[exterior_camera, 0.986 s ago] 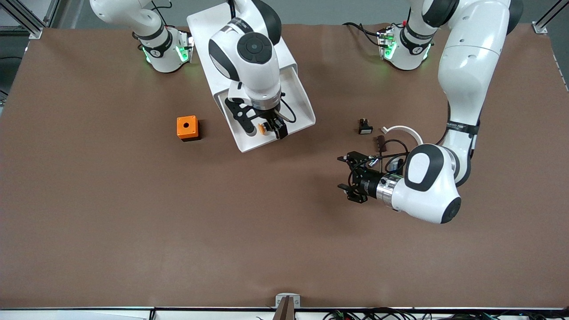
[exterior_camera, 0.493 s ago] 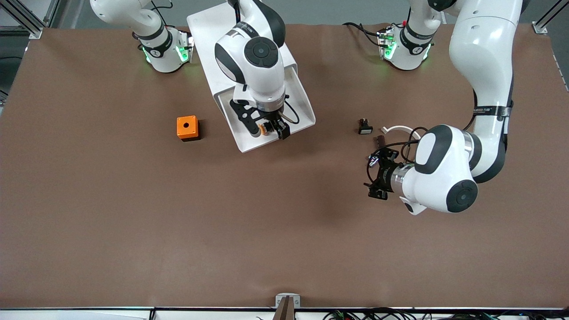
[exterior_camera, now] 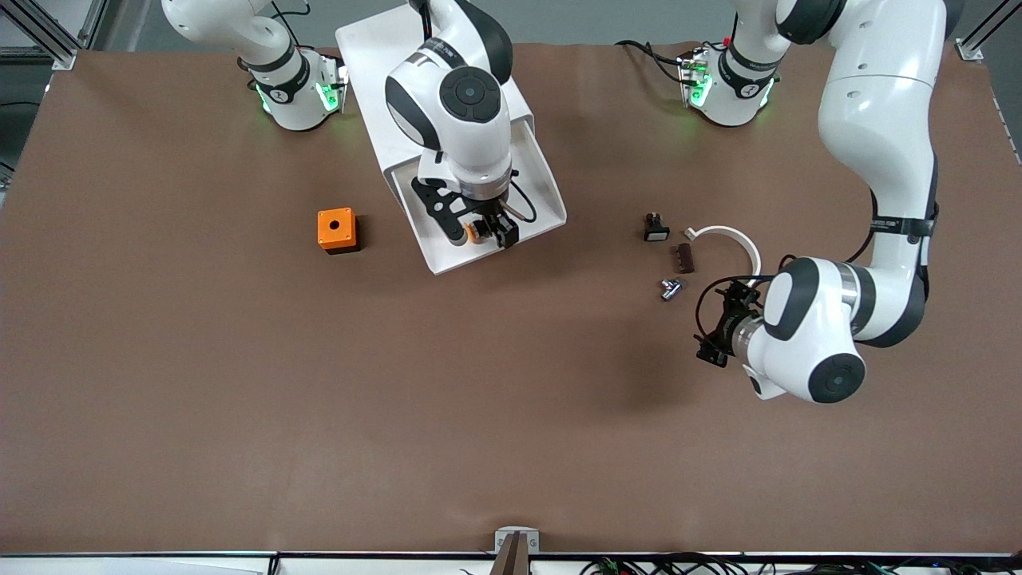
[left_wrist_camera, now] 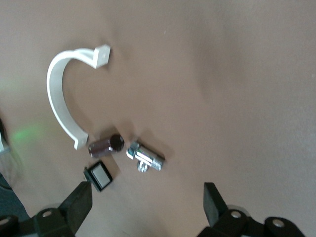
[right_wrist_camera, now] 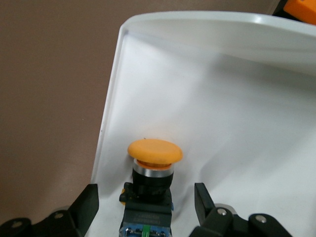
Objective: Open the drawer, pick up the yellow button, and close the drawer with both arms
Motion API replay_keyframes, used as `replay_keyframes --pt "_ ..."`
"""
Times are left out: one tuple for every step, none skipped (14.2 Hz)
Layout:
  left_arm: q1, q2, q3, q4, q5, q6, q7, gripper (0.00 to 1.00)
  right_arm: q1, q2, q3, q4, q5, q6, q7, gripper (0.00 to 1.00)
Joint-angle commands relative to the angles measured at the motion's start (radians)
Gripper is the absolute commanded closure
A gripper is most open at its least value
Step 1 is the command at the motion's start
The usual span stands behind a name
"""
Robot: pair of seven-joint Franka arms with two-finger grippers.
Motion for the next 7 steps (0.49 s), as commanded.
replay_keyframes --pt "-0.01 -0.02 -0.002 0.001 0.019 0.001 0.04 0.01 0.008 -0.006 -0.007 -0.005 -0.001 -0.026 -0.007 0.23" --pt "-0.01 -0.023 -0.003 0.002 0.016 0.01 0.041 0.01 0.008 -0.006 -0.007 -0.003 -0.002 -0.035 -0.027 0.31" --pt "-0.011 -0.02 -0.008 -0.001 0.009 0.039 0.048 0.01 0.008 -0.006 -0.007 0.0 -0.002 -0.045 -0.045 0.4" --pt "-0.026 -0.022 -0.012 -0.002 -0.005 0.078 0.05 0.01 0.008 -0.006 -0.007 0.003 0.002 -0.046 -0.045 0.55" --pt "-0.043 -0.022 -0.014 -0.002 -0.016 0.096 0.05 0.01 0.007 -0.006 -0.006 0.008 0.003 -0.048 -0.047 0.73" --pt "-0.056 -0.022 -0.017 -0.001 -0.023 0.103 0.051 0.01 0.007 -0.006 -0.006 0.014 0.003 -0.048 -0.045 0.88" --pt "-0.065 -0.026 -0.028 -0.001 -0.022 0.125 0.076 0.01 0.007 -0.007 -0.006 0.024 0.005 -0.051 -0.044 0.97"
